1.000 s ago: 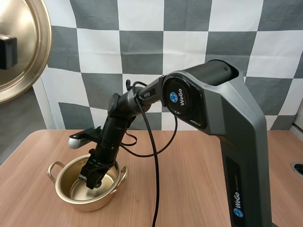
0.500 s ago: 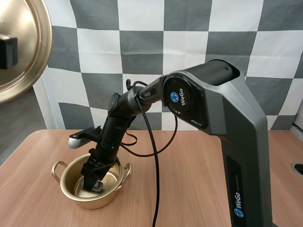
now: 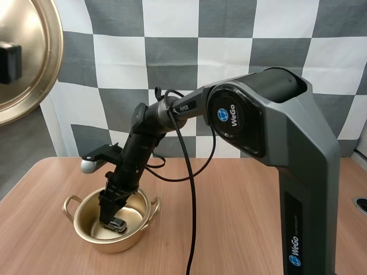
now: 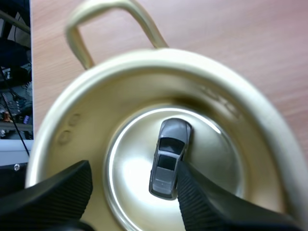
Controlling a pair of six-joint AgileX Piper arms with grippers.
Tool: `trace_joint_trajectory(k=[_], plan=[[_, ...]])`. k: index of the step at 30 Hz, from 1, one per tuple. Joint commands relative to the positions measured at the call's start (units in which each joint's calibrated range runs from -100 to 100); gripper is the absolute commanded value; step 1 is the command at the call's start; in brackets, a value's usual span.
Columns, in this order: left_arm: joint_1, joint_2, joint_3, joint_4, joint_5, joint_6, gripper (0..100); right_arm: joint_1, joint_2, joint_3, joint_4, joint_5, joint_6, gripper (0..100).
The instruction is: Open the pot, put the car inside, and close it
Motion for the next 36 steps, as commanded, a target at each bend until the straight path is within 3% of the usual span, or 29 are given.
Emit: trace_joint_trajectory(k=[1, 7, 9, 10, 12, 13, 16, 26, 30, 36], plan=[[0.0, 0.02, 0.03, -0.08, 0.03, 0.07, 0, 0.01, -1.44, -1.94, 0.12, -1.0, 0.8, 77], [0.0, 0.02, 0.03, -0.2, 0.03, 0.07, 0, 0.01, -1.74, -7.78, 0.12, -1.93, 5.03, 55], [0.0, 0.02, 0.03, -0.2, 0.03, 0.07, 0, 0.01, -1.74, -7.86, -0.08, -2.96, 7.83, 60], [0.0, 0.02, 0.03, -0.2, 0.03, 0.07, 0, 0.01, -1.74, -7.86, -0.08, -3.89, 10.08, 68], [0.0, 0.02, 0.03, -0.59, 0.03, 0.07, 0, 0.01, -1.74, -8.03, -1.64, -5.64, 16.45, 95], [0.0, 0.02, 0.03, -0.59, 0.03, 0.07, 0, 0.01, -1.74, -8.16, -2.54, -4.78, 16.66, 100], [0.0, 0.02, 0.03, -1.07, 0.03, 0.07, 0, 0.01, -1.74, -8.28, -7.27, -3.06, 13.21, 100], [0.0, 0.17, 0.15, -1.29, 0.03, 0.4, 0, -1.29, -9.43, -8.28, -28.16, -9.02, 23.62, 100], [0.0, 0.15, 0.15, -1.29, 0.03, 0.5, 0, -5.72, -18.56, -8.28, -34.17, -18.03, 27.13, 100], [0.0, 0.28, 0.15, -0.48, 0.03, 0.63, 0, -15.26, -26.91, -8.28, -32.56, -17.77, 28.5, 100]])
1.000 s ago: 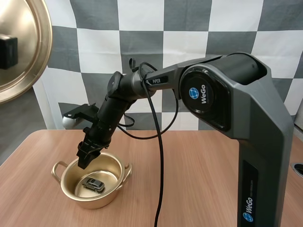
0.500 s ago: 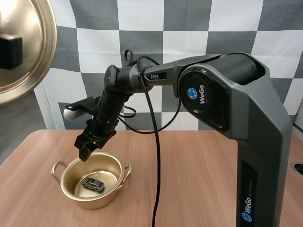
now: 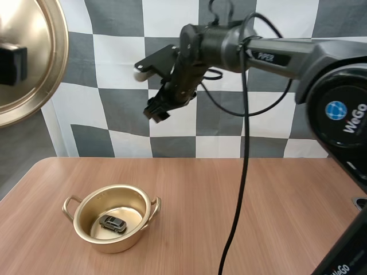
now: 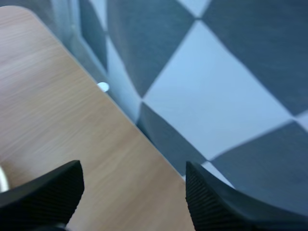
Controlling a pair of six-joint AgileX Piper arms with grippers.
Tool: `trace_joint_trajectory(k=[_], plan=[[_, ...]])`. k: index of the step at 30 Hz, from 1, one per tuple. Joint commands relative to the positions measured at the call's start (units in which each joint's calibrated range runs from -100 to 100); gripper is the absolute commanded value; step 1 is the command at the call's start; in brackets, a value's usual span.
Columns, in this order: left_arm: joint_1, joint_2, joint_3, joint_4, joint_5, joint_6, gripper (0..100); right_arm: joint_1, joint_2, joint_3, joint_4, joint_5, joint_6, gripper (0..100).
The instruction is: Open the pot, put the car inside, and close it
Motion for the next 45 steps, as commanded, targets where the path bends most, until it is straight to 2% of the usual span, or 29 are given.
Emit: trace_joint_trajectory(k=[1, 7, 11, 20, 28, 33, 45], plan=[[0.0, 0.26, 0.03, 0.92, 0.03, -0.04, 0, -7.19, -4.26, 0.0, 2.92, 2.19, -0.03, 100], [0.0, 1.88, 4.12, 1.15, 0.03, -0.15, 0, -15.79, -11.45, 0.0, 13.63, 10.63, -0.89, 100], [0.0, 3.5, 7.5, 1.15, 0.03, -0.23, 0, -18.02, -17.24, 0.0, 17.95, 17.36, -2.54, 100], [0.0, 6.97, 8.86, 0.43, 0.03, -1.01, 0, -18.19, -31.07, 0.0, 20.59, 24.47, -2.64, 100], [0.0, 16.61, 9.01, -6.07, 0.03, -1.01, 0, -18.19, -42.89, 0.0, 21.37, 27.68, -2.64, 100], [0.0, 22.32, 12.31, -7.81, 0.03, -0.62, 0, -18.19, -45.61, 0.25, 21.37, 27.68, -2.64, 100], [0.0, 28.21, 30.5, -7.7, 0.03, -0.49, 0, -18.19, -47.0, 0.81, 21.71, 27.68, -2.64, 100]])
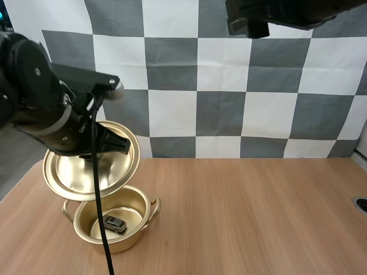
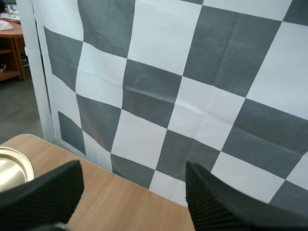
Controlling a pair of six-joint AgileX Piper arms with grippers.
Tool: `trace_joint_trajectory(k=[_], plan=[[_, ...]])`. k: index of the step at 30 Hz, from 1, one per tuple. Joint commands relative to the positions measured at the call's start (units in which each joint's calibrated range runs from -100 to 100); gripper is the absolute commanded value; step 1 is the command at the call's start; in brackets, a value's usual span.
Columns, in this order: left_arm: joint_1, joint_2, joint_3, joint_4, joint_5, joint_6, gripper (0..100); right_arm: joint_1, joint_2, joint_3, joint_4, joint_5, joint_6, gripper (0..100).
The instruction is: Open the pot, put the car inside, and close it
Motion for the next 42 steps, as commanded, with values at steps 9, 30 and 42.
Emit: trace_joint_trajectory(k=[9, 30, 42], plan=[[0.0, -0.01, 8.12, 0.49, -3.46, 0.7, 0, 0.0, 0.0, 0.02, 0.04, 0.0, 0.01, 100], [0.0, 14.05, 11.66, 0.03, -17.09, 0.7, 0, 0.0, 0.01, 0.02, 0.12, 0.0, 0.01, 100], [0.0, 18.67, 12.09, 0.03, -18.06, -0.09, 0, 0.0, 0.01, 0.02, 0.12, 0.0, 0.01, 100]])
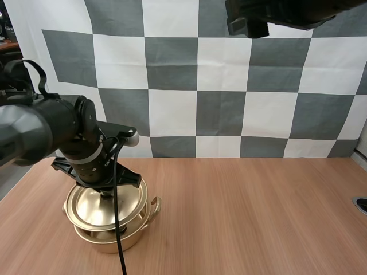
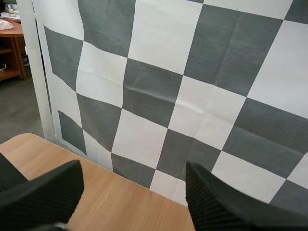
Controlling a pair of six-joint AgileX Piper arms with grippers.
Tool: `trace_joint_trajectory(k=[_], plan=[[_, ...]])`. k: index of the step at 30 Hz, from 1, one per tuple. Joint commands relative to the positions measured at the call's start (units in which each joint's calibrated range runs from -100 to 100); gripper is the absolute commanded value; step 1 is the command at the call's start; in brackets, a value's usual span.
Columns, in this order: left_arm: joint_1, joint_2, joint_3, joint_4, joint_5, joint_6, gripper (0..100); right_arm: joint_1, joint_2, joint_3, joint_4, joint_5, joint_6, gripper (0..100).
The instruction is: Open the pot, put the car inside, and close it
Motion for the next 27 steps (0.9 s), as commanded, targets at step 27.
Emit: trace_joint_trajectory(k=[27], plan=[[0.0, 2.21, 3.76, 0.01, -3.4, -1.56, 0, 0.0, 0.01, 0.02, 0.0, 0.0, 0.01, 100]])
